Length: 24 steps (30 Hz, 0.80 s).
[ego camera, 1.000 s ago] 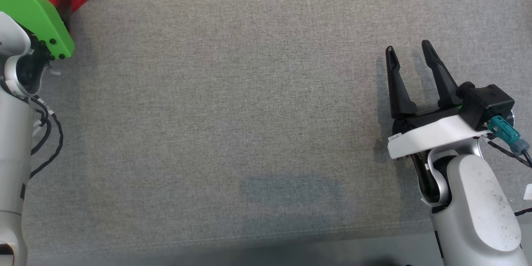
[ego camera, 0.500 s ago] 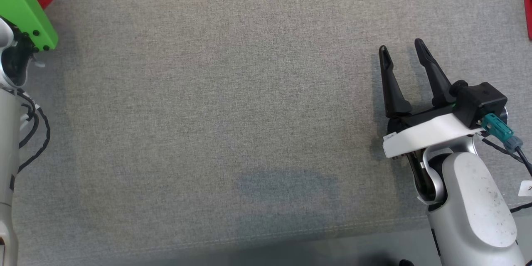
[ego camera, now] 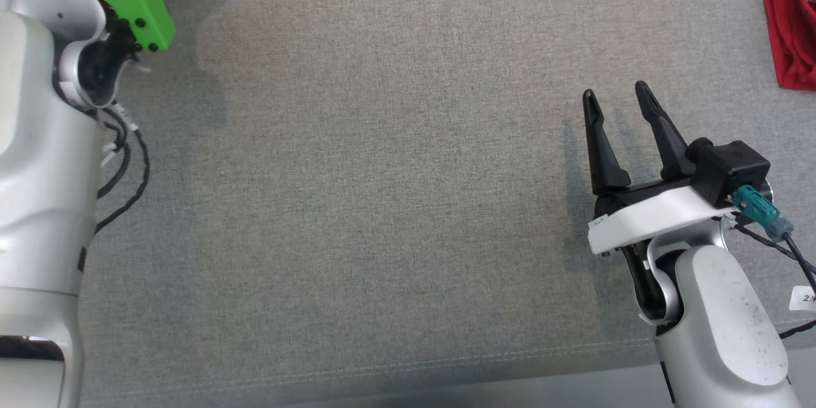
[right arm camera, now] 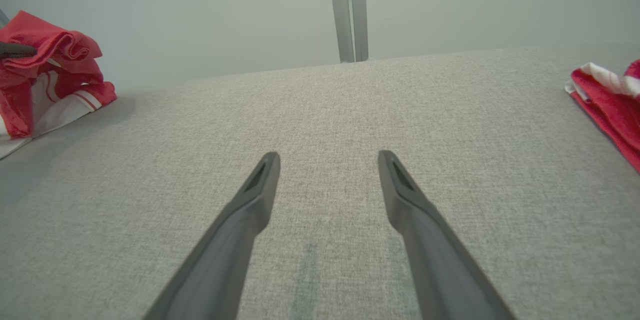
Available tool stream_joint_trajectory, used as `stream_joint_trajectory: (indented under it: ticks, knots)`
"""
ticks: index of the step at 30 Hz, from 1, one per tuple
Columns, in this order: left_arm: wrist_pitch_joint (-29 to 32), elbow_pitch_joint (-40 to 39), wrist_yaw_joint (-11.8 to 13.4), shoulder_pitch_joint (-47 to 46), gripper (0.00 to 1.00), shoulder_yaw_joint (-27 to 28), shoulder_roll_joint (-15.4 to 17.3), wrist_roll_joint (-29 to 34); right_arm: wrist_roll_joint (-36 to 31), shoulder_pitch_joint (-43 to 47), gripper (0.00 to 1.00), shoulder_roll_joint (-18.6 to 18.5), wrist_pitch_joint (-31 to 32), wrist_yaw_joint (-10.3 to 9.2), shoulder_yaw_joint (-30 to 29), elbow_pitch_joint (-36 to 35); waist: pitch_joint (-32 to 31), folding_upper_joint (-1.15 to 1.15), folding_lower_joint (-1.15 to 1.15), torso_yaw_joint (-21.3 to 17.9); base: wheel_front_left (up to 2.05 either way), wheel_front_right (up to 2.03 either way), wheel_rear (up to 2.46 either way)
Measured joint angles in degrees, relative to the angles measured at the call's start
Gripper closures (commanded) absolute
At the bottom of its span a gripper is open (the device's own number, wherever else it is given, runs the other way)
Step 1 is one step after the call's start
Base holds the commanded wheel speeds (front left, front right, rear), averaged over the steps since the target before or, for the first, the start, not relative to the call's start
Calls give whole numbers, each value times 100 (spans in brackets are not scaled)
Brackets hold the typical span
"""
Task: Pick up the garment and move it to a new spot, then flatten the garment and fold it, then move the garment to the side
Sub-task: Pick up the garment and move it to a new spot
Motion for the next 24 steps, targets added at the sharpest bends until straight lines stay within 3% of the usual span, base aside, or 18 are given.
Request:
stream_joint_trajectory:
  ticks: [6, 8, 14, 20, 24]
  knots:
    - [185, -409, 34, 237, 100, -66, -401, -234, 54, 133, 0, 2, -2, 0, 23, 112, -344, 0, 0, -14, 0, 0, 0]
    - [299, -638, 199, 519, 100, -105, -773, -409, 74, 216, 0, 0, -5, 0, 2, 163, -557, 0, 0, -44, 0, 0, 0]
    - [199, -891, 468, 985, 100, -377, -1322, -503, 142, 365, 0, -1, -1, 0, -66, 259, -863, 0, 0, -143, 0, 0, 0]
    - [-358, -920, 758, 1367, 100, -887, -1505, -724, 201, 369, 0, -1, 8, 0, 12, 272, -1021, 0, 0, -469, 0, 0, 0]
    - [-888, -1091, 1122, 1443, 100, -1538, -1516, -1441, 219, 375, 0, -1, 25, 0, 92, 307, -1068, 0, 0, -752, 0, 0, 0]
